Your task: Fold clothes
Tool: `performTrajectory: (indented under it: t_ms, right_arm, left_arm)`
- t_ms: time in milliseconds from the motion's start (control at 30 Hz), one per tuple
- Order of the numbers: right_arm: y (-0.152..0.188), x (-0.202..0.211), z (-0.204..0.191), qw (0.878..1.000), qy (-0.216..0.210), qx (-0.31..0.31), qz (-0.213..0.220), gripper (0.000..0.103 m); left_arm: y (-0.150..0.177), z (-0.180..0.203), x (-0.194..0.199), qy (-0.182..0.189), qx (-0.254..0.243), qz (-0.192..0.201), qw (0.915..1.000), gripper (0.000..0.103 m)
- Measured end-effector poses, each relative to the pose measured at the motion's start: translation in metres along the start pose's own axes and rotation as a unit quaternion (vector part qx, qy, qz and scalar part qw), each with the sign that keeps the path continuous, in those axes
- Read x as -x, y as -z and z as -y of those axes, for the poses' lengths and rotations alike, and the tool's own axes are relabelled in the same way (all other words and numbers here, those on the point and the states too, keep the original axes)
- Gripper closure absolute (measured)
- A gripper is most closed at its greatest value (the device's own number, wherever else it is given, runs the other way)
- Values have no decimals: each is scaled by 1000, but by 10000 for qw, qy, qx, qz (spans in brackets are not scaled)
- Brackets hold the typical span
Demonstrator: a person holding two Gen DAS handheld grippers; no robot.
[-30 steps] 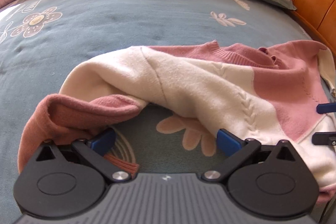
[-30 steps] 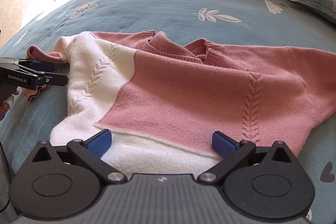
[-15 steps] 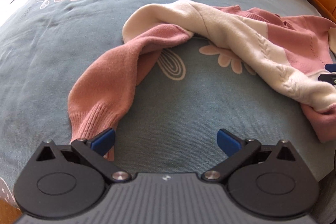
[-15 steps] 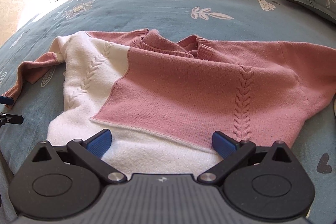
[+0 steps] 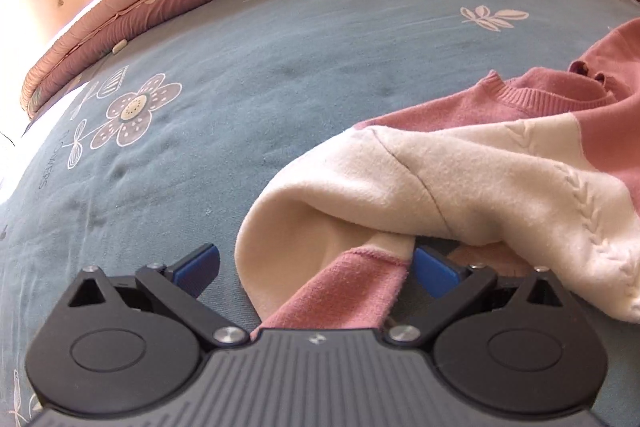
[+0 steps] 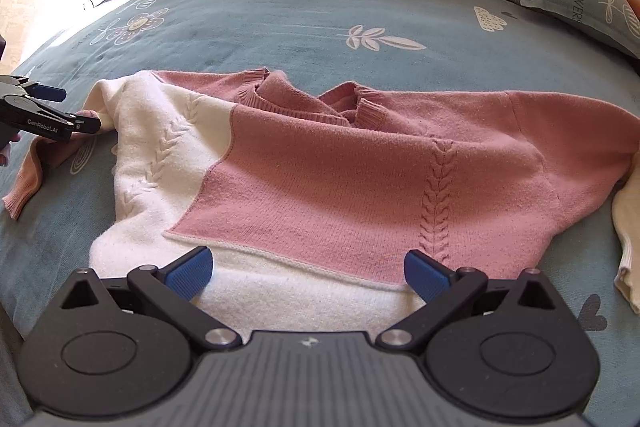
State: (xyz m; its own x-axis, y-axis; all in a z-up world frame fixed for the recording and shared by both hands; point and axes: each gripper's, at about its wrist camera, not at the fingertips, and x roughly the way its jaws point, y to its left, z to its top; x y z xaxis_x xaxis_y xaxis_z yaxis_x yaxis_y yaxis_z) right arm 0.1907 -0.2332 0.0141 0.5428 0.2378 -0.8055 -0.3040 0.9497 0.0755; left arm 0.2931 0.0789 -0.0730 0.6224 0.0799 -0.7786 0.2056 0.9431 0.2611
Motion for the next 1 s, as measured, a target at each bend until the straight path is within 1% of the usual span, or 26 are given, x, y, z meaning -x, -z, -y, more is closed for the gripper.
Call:
performTrajectory:
  t_ms: [67, 167, 367, 467, 567, 667, 767, 867, 933, 967, 1000]
  right_arm:
    - [0, -2, 4, 10000, 24, -26, -21, 0]
    - [-1, -7, 7, 9999, 51, -90, -36, 0]
    - [-2, -15, 9, 9999, 0, -139, -24, 0]
    - [-4, -18, 12, 9998, -18, -182, -14, 0]
    - [-5, -21, 15, 9996, 15, -277, 5, 0]
    - [-5, -20, 18, 9992, 23, -406, 41, 0]
    - [-4, -17, 19, 9992, 26, -399, 52, 0]
    - [-1, -15, 20, 9994, 1, -344, 52, 0]
    - [1, -15, 21, 9994, 6, -357, 52, 0]
    - [1, -16, 21, 9993, 6, -383, 54, 0]
    - [2, -16, 21, 9991, 15, -414, 62, 0]
  left_arm:
    - [-3, 9, -12, -97, -237, -30, 9997, 1]
    - [-14, 11, -27, -71, -237, -18, 9997, 1]
    - [-44, -1, -42, 170, 178, 55, 9997, 0]
    - [-66, -11, -52, 96, 363, 159, 9992, 0]
    - [-87, -13, -68, 208, 454, 109, 9987, 0]
    - [-94, -5, -80, 143, 451, 75, 9989, 0]
    - [-84, -1, -74, 204, 460, 79, 9987, 1]
    - [-62, 1, -51, 188, 201, 157, 9995, 1]
    - [-45, 7, -39, 260, -40, 148, 9995, 1]
    - [-38, 11, -37, 226, -168, 112, 9995, 1]
    - [-31, 17, -37, 62, -364, 61, 9993, 1]
